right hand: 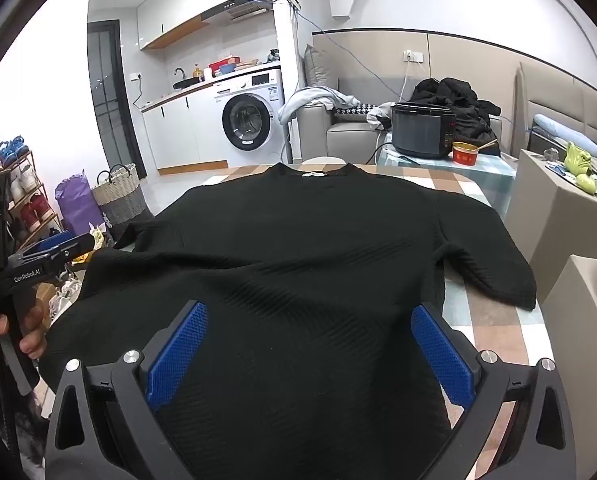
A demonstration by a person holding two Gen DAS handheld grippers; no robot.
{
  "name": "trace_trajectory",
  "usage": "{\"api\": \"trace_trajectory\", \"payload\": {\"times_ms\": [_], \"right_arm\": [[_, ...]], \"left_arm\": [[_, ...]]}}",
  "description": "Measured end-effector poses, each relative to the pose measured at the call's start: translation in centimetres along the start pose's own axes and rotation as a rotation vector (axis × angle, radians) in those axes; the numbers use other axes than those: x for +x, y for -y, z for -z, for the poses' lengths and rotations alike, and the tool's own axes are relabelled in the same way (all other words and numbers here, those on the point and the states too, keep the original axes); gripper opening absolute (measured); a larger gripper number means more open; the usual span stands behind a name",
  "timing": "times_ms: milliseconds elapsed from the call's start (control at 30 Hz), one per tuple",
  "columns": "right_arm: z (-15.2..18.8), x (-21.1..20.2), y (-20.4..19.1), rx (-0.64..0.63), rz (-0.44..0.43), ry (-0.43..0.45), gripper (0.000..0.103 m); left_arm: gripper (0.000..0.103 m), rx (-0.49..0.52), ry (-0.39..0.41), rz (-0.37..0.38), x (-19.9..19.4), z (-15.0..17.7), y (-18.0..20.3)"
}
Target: Fold small clothes
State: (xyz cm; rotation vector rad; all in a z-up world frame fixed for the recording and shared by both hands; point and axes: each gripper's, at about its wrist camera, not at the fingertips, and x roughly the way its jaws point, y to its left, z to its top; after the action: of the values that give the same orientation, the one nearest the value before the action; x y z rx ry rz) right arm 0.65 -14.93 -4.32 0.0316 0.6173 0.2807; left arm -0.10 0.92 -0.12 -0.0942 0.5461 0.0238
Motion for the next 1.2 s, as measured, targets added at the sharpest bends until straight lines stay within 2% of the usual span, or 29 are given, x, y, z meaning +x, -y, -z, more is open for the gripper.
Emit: {"api": "trace_trajectory", "payload": {"times_ms": [1200], "right_arm": [[0.18, -0.92, 0.39, 0.010, -0.001, 0.008, 0.103]], "left_arm": [[0.102, -0.006, 0.004, -0.018, -1.05, -0.62, 0.02]]}}
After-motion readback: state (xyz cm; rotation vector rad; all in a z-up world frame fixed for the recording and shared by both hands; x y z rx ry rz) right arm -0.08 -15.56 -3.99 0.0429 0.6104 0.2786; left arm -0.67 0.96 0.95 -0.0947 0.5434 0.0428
